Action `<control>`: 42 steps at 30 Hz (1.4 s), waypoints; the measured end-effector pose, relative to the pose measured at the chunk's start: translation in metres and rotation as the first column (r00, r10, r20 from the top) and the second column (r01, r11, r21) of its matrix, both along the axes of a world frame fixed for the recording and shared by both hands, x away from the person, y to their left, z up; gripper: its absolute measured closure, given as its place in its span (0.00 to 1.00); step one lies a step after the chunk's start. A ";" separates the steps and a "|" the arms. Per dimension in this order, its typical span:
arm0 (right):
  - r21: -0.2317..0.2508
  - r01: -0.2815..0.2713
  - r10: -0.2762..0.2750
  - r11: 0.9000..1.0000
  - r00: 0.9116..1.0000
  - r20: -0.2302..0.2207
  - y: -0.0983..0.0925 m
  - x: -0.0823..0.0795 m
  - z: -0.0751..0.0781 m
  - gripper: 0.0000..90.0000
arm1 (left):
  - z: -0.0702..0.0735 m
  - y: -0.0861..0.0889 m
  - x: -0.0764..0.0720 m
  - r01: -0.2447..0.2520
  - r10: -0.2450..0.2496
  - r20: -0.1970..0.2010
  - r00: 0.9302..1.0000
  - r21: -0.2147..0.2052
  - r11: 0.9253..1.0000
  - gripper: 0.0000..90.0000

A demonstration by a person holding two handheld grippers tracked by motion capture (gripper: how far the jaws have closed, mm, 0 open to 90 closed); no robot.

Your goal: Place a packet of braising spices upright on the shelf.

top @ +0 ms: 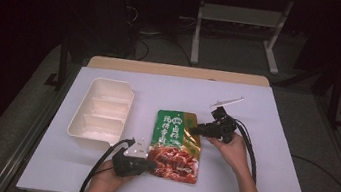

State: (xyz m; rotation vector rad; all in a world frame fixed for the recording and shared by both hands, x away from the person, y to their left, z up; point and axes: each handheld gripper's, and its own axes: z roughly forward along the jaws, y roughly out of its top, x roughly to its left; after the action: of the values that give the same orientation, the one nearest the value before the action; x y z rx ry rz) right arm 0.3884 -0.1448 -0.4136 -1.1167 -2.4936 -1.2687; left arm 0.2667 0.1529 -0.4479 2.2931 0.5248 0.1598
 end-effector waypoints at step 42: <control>-0.036 -0.023 0.021 0.999 0.998 -0.056 0.016 0.009 -0.030 0.99 | 0.001 -0.001 -0.002 -0.023 0.023 0.036 0.999 0.007 1.000 0.90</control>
State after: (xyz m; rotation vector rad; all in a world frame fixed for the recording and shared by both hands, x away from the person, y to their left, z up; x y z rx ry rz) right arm 0.3971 -0.1285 -0.4433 -1.1133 -2.4909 -1.1739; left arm 0.2648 0.1519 -0.4469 2.2874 0.5330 0.2137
